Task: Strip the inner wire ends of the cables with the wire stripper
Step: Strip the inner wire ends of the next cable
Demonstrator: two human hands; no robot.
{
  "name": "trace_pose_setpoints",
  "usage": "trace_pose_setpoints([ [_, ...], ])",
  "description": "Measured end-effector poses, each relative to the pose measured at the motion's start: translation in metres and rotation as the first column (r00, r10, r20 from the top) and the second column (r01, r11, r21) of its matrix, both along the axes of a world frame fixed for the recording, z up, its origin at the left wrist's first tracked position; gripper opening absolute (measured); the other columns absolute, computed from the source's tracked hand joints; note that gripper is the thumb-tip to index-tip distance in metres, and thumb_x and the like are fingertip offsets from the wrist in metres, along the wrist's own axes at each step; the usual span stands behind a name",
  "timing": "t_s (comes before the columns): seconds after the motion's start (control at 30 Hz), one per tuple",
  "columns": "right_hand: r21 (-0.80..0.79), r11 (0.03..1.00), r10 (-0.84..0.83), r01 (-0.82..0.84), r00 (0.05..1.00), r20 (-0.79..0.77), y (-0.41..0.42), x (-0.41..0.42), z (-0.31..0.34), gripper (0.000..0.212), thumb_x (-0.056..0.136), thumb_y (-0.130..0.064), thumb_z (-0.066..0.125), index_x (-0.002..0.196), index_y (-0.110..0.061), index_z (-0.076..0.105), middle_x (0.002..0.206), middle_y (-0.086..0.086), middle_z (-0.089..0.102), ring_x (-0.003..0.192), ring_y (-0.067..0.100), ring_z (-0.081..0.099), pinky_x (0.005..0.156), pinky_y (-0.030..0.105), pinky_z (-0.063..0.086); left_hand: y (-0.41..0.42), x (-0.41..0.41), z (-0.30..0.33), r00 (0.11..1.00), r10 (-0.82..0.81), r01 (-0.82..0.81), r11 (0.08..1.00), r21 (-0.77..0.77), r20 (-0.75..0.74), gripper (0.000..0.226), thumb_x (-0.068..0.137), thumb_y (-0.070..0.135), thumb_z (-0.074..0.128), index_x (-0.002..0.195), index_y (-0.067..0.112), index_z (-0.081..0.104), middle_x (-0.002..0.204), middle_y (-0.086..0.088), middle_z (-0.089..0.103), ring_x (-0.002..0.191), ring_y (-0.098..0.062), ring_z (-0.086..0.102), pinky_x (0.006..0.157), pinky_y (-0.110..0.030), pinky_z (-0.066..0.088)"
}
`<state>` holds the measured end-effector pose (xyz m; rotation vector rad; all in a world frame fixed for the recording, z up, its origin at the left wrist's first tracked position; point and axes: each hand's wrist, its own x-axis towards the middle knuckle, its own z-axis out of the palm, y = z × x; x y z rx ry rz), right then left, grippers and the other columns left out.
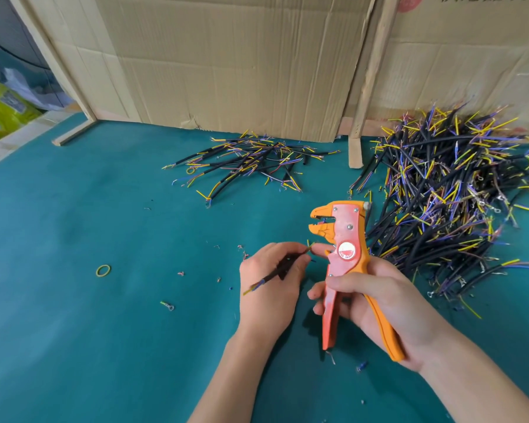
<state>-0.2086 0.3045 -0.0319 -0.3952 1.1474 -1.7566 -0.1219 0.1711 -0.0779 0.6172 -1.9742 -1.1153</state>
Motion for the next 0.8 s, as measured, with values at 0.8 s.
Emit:
trace_pose_setpoints([
  [0.8, 0.029, 0.999, 0.022, -0.019, 0.997, -0.076, 0.0044, 0.0012, 0.0065, 0.054, 0.073, -0.004, 0.072, 0.126, -0.012, 0.070, 0.093, 0.030, 0.064, 0.082, 0.037, 0.066, 0.071, 0.039, 0.057, 0.0006, -0.0019, -0.0031, 0.998, -0.013, 0.022, 0.988, -0.150, 0.060, 0.022, 0.085, 0.010, 0.070, 0.093, 0.030, 0.072, 0.086, 0.015, 0.065, 0.078, -0.001, 0.062, 0.067, -0.009, 0.043],
])
